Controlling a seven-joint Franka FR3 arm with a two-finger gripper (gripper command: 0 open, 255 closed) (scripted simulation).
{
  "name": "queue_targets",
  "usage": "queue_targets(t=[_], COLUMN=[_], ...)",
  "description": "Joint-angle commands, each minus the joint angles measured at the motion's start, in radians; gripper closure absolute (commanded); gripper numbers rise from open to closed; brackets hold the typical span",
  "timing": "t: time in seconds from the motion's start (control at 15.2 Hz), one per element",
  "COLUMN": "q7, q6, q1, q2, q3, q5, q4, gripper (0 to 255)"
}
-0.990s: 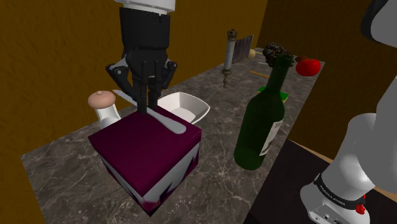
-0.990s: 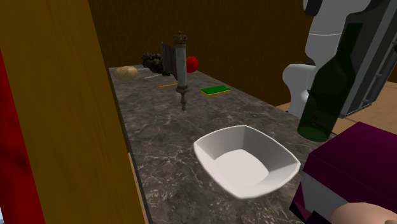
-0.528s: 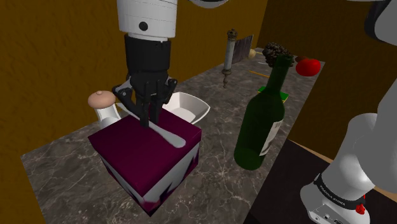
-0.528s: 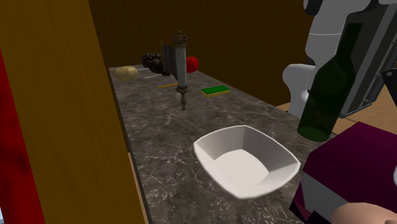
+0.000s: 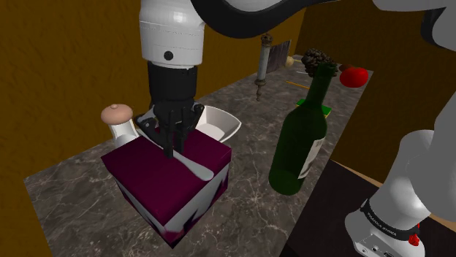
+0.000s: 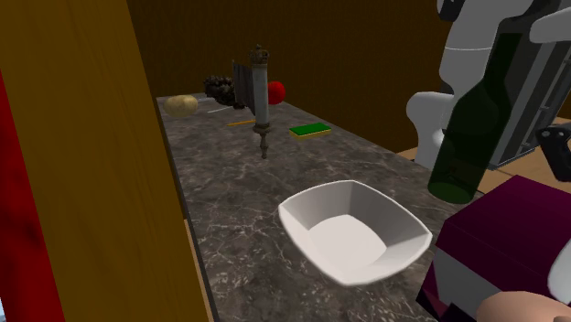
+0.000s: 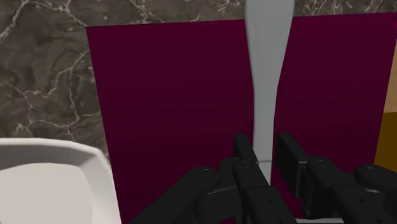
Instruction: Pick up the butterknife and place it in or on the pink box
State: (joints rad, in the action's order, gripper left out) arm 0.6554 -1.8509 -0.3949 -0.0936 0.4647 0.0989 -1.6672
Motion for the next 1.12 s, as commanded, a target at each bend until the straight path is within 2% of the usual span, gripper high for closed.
queue_targets(t=[0.0,0.2,0.26,0.59,0.86,1.06], q7=[0.0,0.0,0.0,0.0,0.002,0.002], q6=[-0.002,-0.001,-0.001,-0.001,0.125,0.125], q1=[0.0,0.0,0.0,0.0,0.006,0.006], q2=[0.0,0.0,0.0,0.0,0.001,0.001], q3=[0.0,0.0,0.0,0.0,-0.005,-0.004], q5=[0.0,0.0,0.0,0.0,-0.001,-0.001], q4=[-0.001,-0.001,-0.001,-0.001,0.124,0.124], gripper=[255,255,0,0,0,0])
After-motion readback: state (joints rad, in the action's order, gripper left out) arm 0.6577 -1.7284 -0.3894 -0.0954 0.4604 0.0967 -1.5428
